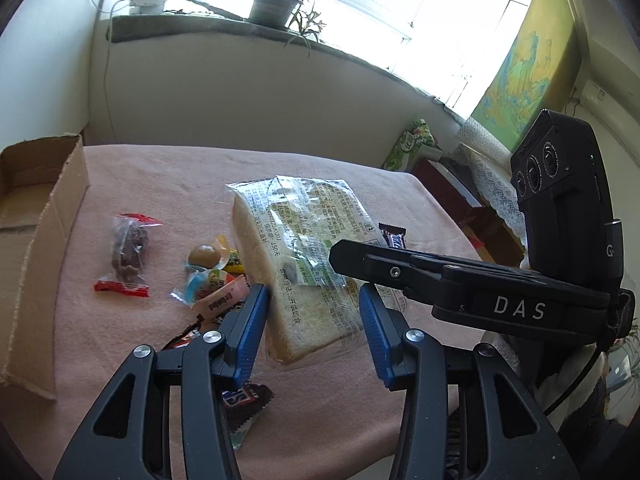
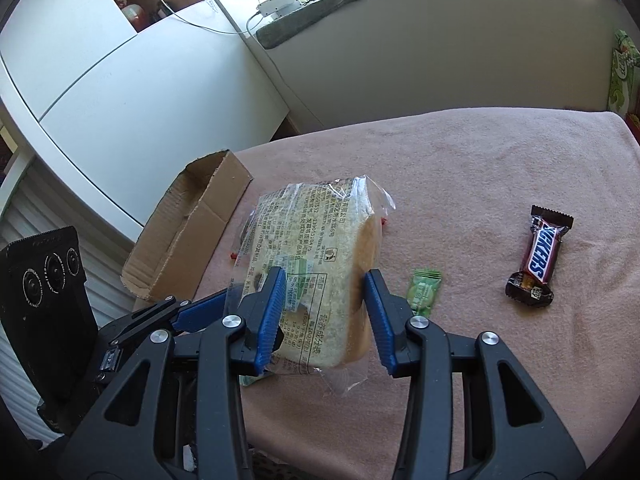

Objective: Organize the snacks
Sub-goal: 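Carry the bread loaf into the cardboard box and open the right gripper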

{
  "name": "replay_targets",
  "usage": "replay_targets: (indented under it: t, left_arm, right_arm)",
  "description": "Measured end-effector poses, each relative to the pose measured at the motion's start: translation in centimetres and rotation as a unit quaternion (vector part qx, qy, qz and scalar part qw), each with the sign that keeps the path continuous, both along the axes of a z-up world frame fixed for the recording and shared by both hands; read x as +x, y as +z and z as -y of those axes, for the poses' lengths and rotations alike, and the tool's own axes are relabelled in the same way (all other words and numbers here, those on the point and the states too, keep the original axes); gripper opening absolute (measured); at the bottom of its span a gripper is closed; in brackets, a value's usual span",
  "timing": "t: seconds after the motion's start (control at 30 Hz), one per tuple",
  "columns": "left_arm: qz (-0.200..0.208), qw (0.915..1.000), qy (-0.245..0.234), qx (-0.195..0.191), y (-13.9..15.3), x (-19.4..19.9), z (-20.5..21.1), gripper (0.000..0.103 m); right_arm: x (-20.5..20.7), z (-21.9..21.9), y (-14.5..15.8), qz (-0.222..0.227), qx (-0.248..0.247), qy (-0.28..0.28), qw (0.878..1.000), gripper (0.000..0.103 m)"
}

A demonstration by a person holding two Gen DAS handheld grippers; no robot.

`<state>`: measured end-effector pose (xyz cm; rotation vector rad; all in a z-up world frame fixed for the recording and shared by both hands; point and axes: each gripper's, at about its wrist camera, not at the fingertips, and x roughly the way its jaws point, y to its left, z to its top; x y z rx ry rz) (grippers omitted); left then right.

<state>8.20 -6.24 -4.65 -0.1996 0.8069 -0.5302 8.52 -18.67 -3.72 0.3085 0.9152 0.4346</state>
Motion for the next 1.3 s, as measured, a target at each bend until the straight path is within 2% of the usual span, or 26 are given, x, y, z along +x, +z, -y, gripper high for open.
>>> replay_targets:
  t: [0.27,0.53,0.97,1.3]
  left_arm:
    - [0.026,0.9985,0.047,-0.004,1.4,-0.5,-4.8,0.045]
    - [0.04,0.9932,0.109,-0.005,2.1,-0.9,-10.7,0.045]
    - [0.032,0.983,0.181,0.002,1.1,-0.9,-18.4,0.044]
    - [0.013,0.9799,0.199,0.001,-0.1,2.4,-20.7,0.045]
  right_arm:
    - [1.1,-5.5,2.3,0.02,0.001,0.043,0.999,0.043]
    - [2.7,-12.4,3.6,0.033,0.008,0.09,0.995,0.043]
    - [5.7,-22.3,2.5,0.021,0.008,0.149,0.989,0.043]
    - [9.5,-25.3,0.8,-0.005,0.011,0.162,0.987,0.043]
